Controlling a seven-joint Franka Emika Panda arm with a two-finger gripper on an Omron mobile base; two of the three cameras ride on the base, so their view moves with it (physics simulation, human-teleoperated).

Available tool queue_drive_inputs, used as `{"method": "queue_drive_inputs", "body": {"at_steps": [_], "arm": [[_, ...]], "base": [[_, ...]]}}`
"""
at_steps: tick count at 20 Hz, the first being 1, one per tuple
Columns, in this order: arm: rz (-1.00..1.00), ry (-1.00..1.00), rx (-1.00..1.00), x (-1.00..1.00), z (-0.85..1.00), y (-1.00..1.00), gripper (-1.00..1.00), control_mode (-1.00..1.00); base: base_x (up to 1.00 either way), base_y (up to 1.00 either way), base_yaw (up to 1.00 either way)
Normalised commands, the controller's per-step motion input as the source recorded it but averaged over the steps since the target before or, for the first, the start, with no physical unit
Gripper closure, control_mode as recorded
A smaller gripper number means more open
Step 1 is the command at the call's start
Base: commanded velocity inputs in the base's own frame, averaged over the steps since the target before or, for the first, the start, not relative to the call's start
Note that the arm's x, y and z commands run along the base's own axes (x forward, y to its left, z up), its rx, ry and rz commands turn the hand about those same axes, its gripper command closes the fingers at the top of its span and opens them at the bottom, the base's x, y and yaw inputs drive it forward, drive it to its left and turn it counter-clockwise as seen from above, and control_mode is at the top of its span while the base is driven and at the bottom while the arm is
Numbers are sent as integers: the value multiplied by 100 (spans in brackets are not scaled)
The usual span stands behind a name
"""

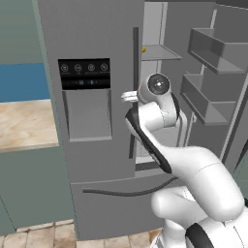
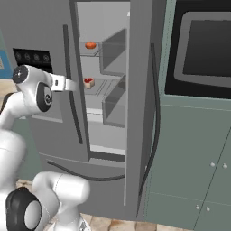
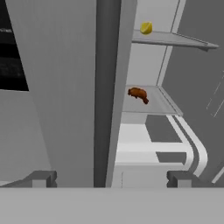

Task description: Gather the lemon wedge and squash from the fridge and place them on a tray on the dining counter. Then gather the chicken drumstick and steak from the fridge and place them on the other tray.

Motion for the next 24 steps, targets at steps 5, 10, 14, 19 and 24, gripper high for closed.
{"method": "queue_drive_inputs", "body": {"at_steps": [5,10,14,19,24], "arm": [[3,-1,2,42,0,0,-100,-100],[2,0,4,41,0,0,-100,-100],[0,0,1,46,-4,6,-100,-100],[1,0,2,38,-4,6,-100,-100],[1,0,2,41,-7,7,-100,-100]], "base": [[0,0,0],[0,0,0],[0,0,0],[0,0,0],[0,0,0]]}}
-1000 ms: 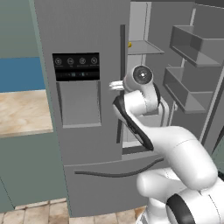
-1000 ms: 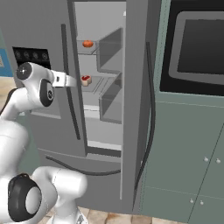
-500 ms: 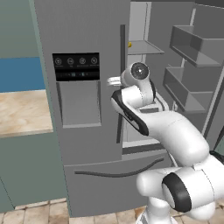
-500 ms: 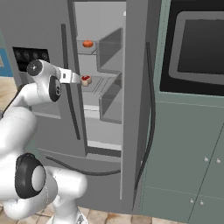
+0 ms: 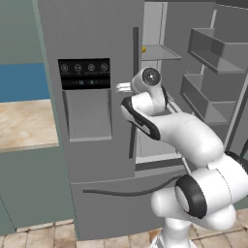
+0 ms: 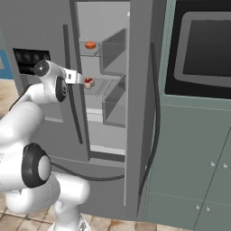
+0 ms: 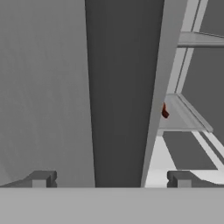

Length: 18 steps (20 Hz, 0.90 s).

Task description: Gather the lemon wedge and squash from the fridge and place them on a tray on the dining counter. Then gather the chicken drumstick and steak from the fridge and place them on the other tray.

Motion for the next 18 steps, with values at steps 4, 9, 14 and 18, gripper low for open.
{"method": "queue_drive_inputs", "body": {"at_steps": [4,9,14,18], "arm": [[1,0,2,43,-7,7,-100,-100],[0,0,1,36,-8,8,100,-100],[0,0,-1,-4,-4,20,100,-100],[1,-1,-3,-52,-1,40,100,-100]], "base": [[0,0,0],[0,0,0],[0,0,0],[0,0,0]]}}
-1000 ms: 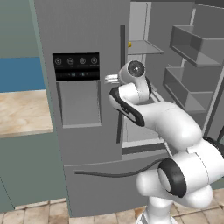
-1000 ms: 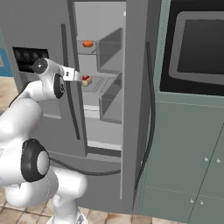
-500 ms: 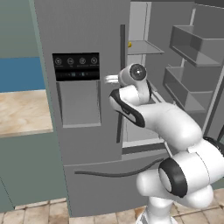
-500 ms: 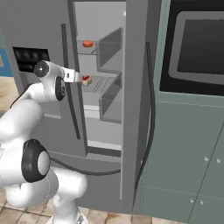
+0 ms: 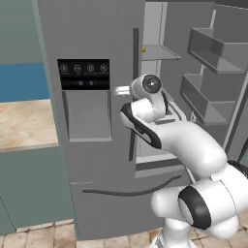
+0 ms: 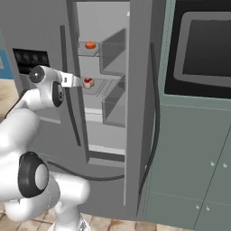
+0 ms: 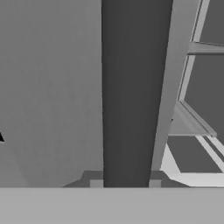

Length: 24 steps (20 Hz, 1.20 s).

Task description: Gather the lemon wedge and squash from the fridge and place them on a tray on the dining counter. Then gather the chicken drumstick and steak from the fridge and place them on the other tray.

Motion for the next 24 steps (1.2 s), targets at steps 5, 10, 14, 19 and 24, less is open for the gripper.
{"method": "queue_drive_inputs", "body": {"at_steps": [5,10,14,19,24], "arm": [[7,-6,-5,-76,-8,60,100,-100],[8,-1,-2,-81,-1,81,100,-100],[5,0,-1,-80,-8,91,100,-100],[4,0,-1,-72,-5,89,-100,-100],[-4,0,1,-84,1,24,-100,-100]], "base": [[0,0,0],[0,0,0],[0,0,0],[0,0,0],[0,0,0]]}}
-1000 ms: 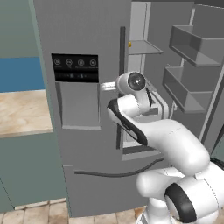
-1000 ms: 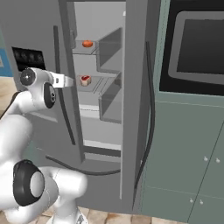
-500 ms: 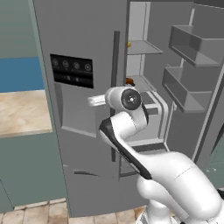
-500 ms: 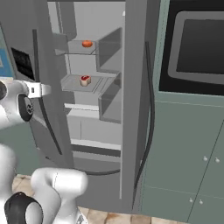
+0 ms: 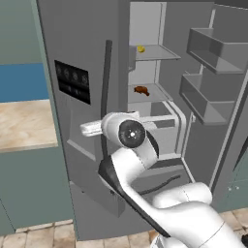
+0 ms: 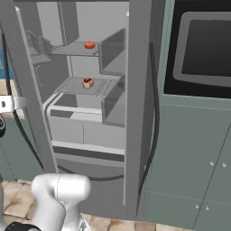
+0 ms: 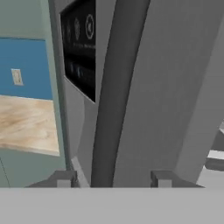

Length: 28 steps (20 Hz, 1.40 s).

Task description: Gather the lemon wedge and squash from the fridge and place them on a tray on the dining counter. Then gather the chicken drumstick and steak from the fridge and place them on the other tray.

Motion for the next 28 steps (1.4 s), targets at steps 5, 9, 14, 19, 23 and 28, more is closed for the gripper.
{"method": "queue_drive_inputs", "body": {"at_steps": [5,9,14,19,23,28], "arm": [[-12,0,10,-88,12,-48,-100,-100],[-4,4,21,-60,1,-89,-100,-100],[0,12,22,-11,0,-95,-100,-100],[4,13,24,38,-7,-71,-100,-100],[13,6,18,40,-31,-30,-100,-100],[8,9,23,66,-12,-7,-100,-100]], "base": [[0,0,0],[0,0,0],[0,0,0],[0,0,0],[0,0,0],[0,0,0]]}}
